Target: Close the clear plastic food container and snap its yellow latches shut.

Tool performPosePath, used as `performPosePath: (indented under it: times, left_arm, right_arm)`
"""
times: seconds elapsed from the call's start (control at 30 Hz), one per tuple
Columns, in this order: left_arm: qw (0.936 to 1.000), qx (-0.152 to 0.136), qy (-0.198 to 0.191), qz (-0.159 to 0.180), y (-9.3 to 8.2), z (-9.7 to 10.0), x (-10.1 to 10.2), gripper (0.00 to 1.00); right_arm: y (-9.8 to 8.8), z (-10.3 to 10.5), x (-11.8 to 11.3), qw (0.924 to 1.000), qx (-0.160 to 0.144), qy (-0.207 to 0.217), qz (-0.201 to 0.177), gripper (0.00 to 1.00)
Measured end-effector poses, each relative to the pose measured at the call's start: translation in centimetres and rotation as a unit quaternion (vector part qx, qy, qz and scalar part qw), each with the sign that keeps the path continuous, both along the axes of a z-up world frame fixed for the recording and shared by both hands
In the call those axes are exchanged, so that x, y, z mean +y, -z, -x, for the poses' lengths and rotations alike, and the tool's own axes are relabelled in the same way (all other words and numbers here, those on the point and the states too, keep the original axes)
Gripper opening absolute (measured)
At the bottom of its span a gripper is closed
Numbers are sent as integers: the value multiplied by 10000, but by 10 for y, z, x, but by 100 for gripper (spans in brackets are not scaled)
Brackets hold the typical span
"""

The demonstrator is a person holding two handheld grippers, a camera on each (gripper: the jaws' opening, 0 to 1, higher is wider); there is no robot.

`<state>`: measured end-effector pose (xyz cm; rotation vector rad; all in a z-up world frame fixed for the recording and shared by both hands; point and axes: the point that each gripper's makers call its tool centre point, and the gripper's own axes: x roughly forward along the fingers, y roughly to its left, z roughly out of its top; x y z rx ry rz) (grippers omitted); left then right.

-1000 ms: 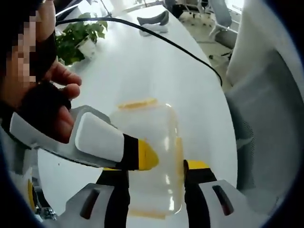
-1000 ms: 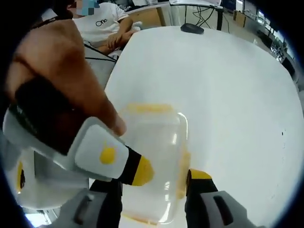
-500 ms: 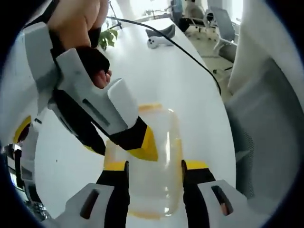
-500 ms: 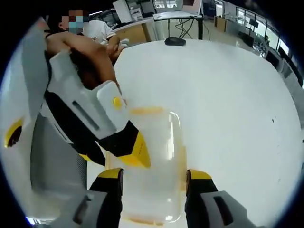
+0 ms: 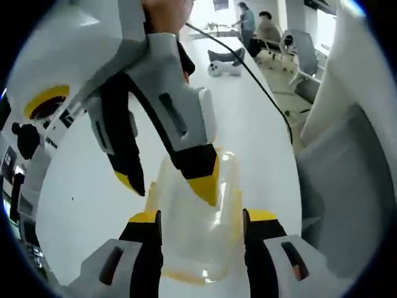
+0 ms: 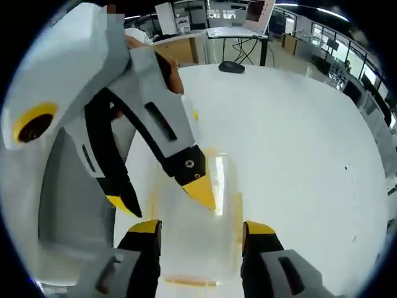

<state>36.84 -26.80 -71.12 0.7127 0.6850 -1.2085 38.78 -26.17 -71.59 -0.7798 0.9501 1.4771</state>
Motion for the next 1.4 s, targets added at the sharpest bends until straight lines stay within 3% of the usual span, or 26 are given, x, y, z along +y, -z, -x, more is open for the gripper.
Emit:
performPosePath:
  times: [0.13,0.23,0.37,0.57,0.7,0.77,0.93,1.03,1.3,1.4]
  left_arm:
    - [9998,55,-151,149,-3,-5,4,55]
    - [9981,267,-391,386,-7,-6,6,59]
    - [9976,333,-381,483,-11,-3,7,62]
    - [9923,473,-699,901,-17,-7,10,71]
    - [9885,566,-840,1120,-20,-6,14,77]
    - [9878,531,-891,1162,-19,-7,17,81]
    - [9852,508,-1045,1263,-19,-10,24,87]
    - [9830,469,-984,1479,-26,-7,23,91]
    - [9784,407,-1236,1606,-20,-10,34,97]
    - [9780,361,-1248,1634,-17,-10,38,97]
  right_arm:
    - [-4,2,2,9998,-28,114,-165,55]
    - [-9,5,4,9990,-32,245,-367,57]
    - [-13,7,3,9979,-288,154,-561,55]
    - [-27,5,9,9890,-487,610,-1254,62]
    - [-27,7,3,9865,-574,698,-1368,67]
    - [-28,9,2,9839,-470,893,-1473,73]
    - [-27,9,-5,9801,-599,1034,-1585,85]
    - [-27,12,-6,9770,-623,1143,-1687,98]
    - [-32,7,-11,9593,-714,1674,-2161,99]
    - [-27,11,-15,9579,-741,1710,-2182,99]
